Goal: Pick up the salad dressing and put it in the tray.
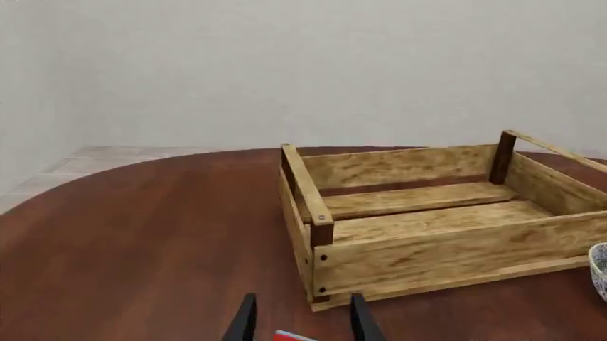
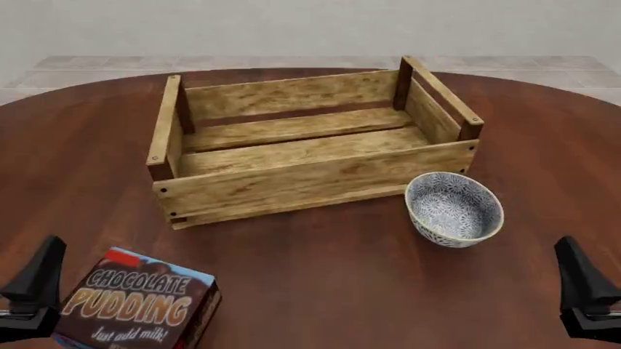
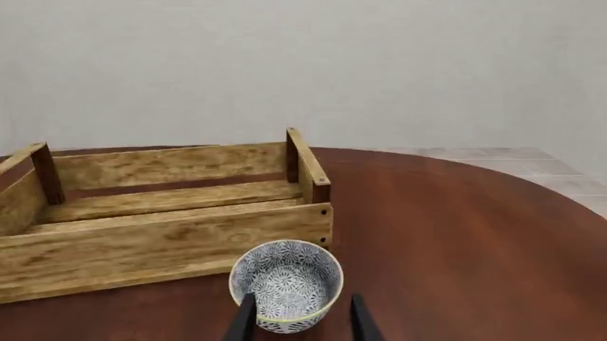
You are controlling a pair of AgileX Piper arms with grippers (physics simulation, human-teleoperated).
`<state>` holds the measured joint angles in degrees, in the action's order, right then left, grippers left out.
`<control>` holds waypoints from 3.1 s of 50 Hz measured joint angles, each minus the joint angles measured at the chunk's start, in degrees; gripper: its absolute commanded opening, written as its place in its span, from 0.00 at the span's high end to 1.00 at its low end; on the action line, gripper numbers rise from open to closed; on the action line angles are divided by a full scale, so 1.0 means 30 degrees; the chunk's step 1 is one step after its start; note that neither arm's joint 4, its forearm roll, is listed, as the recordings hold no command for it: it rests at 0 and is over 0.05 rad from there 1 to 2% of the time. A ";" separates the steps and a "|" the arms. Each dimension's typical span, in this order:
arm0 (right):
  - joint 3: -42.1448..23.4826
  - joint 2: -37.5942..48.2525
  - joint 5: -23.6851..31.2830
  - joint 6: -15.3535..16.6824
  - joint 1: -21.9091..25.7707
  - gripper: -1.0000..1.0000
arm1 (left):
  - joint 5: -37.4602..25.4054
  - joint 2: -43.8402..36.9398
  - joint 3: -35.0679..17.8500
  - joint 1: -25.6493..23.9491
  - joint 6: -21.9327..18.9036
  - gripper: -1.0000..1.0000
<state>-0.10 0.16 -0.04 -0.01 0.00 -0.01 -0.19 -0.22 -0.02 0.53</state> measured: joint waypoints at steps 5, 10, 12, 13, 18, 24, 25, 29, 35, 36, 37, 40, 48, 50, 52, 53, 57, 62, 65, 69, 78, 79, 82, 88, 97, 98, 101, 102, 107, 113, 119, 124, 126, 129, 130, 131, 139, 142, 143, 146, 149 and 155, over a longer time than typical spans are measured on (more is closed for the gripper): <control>-0.0020 0.0035 -0.0009 0.0000 0.0000 0.00 | -0.0005 -0.0035 -0.0002 -0.0002 -0.0081 0.00; -0.0032 0.0056 -0.0014 -0.0001 0.0001 0.00 | -0.0001 -0.0134 0.0015 -0.0035 -0.0197 0.00; -0.0035 0.0062 -0.0015 -0.0002 0.0001 0.00 | -0.0009 -0.0166 0.0018 -0.0058 -0.0233 0.00; -0.0036 0.0065 -0.0016 -0.0002 0.0001 0.00 | -0.0011 -0.0183 0.0019 -0.0069 -0.0249 0.00; -0.0042 0.0074 -0.0018 -0.0002 0.0001 0.00 | 0.0197 -0.0611 0.0024 -0.0202 -0.0180 0.00; -0.0045 0.0080 -0.0020 -0.0002 0.0001 0.00 | -0.0144 -0.1362 -0.0566 -0.0176 -0.0626 0.00; -0.0046 0.0081 -0.0020 -0.0002 0.0001 0.00 | -0.0390 -0.1454 -0.0767 -0.0215 -0.0693 0.00; -0.0047 0.0084 -0.0021 -0.0002 0.0001 0.00 | -0.1785 -0.1637 -0.1791 -0.0344 -0.1216 0.00; -0.0048 0.0085 -0.0021 -0.0002 0.0001 0.00 | -0.4180 -0.1911 -0.3689 -0.0284 -0.1964 0.00; -0.0048 0.0086 -0.0021 -0.0002 0.0001 0.00 | -0.4561 -0.2056 -0.4010 -0.0210 -0.2048 0.00; -0.0049 0.0085 -0.0021 -0.0002 0.0001 0.00 | -0.4931 -0.2208 -0.4324 -0.0109 -0.2132 0.00; -0.0049 0.0086 -0.0022 -0.0002 0.0001 0.00 | -0.6088 -0.2595 -0.5258 0.0226 -0.2537 0.00; -0.0049 0.0088 -0.0022 -0.0002 0.0001 0.00 | -0.9357 -0.3374 -0.7749 0.1226 -0.3432 0.00; -0.0049 0.0088 -0.0022 -0.0003 0.0001 0.00 | -1.0170 -0.3651 -0.8343 0.1594 -0.3787 0.00; -0.0049 0.0088 -0.0022 -0.0003 0.0001 0.00 | -1.0951 -0.3937 -0.9023 0.1998 -0.4127 0.00; -0.0049 0.0088 -0.0022 -0.0002 0.0001 0.00 | -1.1360 -0.4112 -0.9400 0.2173 -0.4281 0.00; -0.0050 0.0088 -0.0022 -0.0003 0.0001 0.00 | -1.2956 -0.4839 -1.1186 0.2712 -0.4575 0.00; -0.0050 0.0088 -0.0022 -0.0004 0.0002 0.00 | -1.4840 -0.5970 -1.3388 0.3324 -0.4429 0.00; -0.0050 0.0088 -0.0022 -0.0003 0.0002 0.00 | -1.5902 -0.6646 -1.4452 0.3620 -0.4318 0.00; -0.0050 0.0088 -0.0022 -0.0003 0.0002 0.00 | -1.7205 -0.7551 -1.5576 0.4220 -0.4387 0.00; -0.0050 0.0088 -0.0022 -0.0003 0.0002 0.00 | -1.9779 -0.9229 -1.7113 0.5368 -0.4330 0.00; -0.0050 0.0088 -0.0022 -0.0003 0.0002 0.00 | -1.9995 -0.9362 -1.7184 0.5540 -0.4396 0.00; -0.0050 0.0088 -0.0022 -0.0004 0.0001 0.00 | -2.0653 -0.9715 -1.7388 0.6018 -0.4581 0.00; -0.0050 0.0088 -0.0022 -0.0003 0.0000 0.00 | -2.1790 -1.0367 -1.7952 0.6899 -0.4938 0.00; -0.0050 0.0088 -0.0022 -0.0003 0.0001 0.00 | -2.2661 -1.1450 -1.8571 0.8181 -0.5187 0.00; -0.0050 0.0088 -0.0022 -0.0003 0.0001 0.00 | -2.2703 -1.1541 -1.8609 0.8328 -0.5247 0.00; -0.0050 0.0088 -0.0022 -0.0003 0.0001 0.00 | -2.2754 -1.1797 -1.8618 0.8757 -0.5391 0.00; -0.0050 0.0088 -0.0022 -0.0003 0.0001 0.00 | -2.2741 -1.1881 -1.8595 0.8910 -0.5448 0.00; -0.0050 0.0087 -0.0022 -0.0003 0.0000 0.00 | -2.2654 -1.2227 -1.8383 0.9591 -0.5735 0.00; -0.0050 0.0088 -0.0022 -0.0003 0.0000 0.00 | -2.2322 -1.2611 -1.7910 1.0406 -0.6095 0.00; -0.0050 0.0089 -0.0022 -0.0003 0.0000 0.00 | -2.1830 -1.3021 -1.7421 1.1160 -0.6370 0.00; -0.0050 0.0088 -0.0022 -0.0004 0.0000 0.00 | -2.1207 -1.3354 -1.6715 1.1642 -0.6455 0.00; -0.0050 0.0088 -0.0022 -0.0003 0.0000 0.00 | -2.0840 -1.3533 -1.6314 1.1851 -0.6496 0.00; -0.0050 0.0088 -0.0022 -0.0003 0.0000 0.00 | -2.0293 -1.3802 -1.5699 1.2103 -0.6497 0.00; -0.0050 0.0088 -0.0022 -0.0003 0.0000 0.00 | -2.0098 -1.3899 -1.5490 1.2186 -0.6500 0.00; -0.0050 0.0088 -0.0022 -0.0003 0.0000 0.00 | -1.9911 -1.3993 -1.5287 1.2259 -0.6491 0.00; -0.0050 0.0089 -0.0022 -0.0003 0.0001 0.00 | -1.8544 -1.4746 -1.3895 1.2802 -0.6489 0.00; -0.0050 0.0089 -0.0022 -0.0003 0.0001 0.00 | -1.8077 -1.5034 -1.3448 1.3008 -0.6515 0.00; -0.0050 0.0089 -0.0022 -0.0003 0.0001 0.00 | -1.7935 -1.5124 -1.3305 1.3066 -0.6514 0.00; -0.0050 0.0088 -0.0022 -0.0003 0.0001 0.00 | -1.7470 -1.5420 -1.2897 1.3274 -0.6535 0.00; -0.0050 0.0089 -0.0022 -0.0003 0.0001 0.00 | -1.7121 -1.5653 -1.2564 1.3430 -0.6507 0.00; -0.0050 0.0089 -0.0022 -0.0003 0.0001 0.00 | -1.6593 -1.6041 -1.2036 1.3739 -0.6478 0.00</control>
<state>-0.24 0.43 -0.11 -0.01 0.00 -49.79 -48.31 -36.33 41.20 -18.91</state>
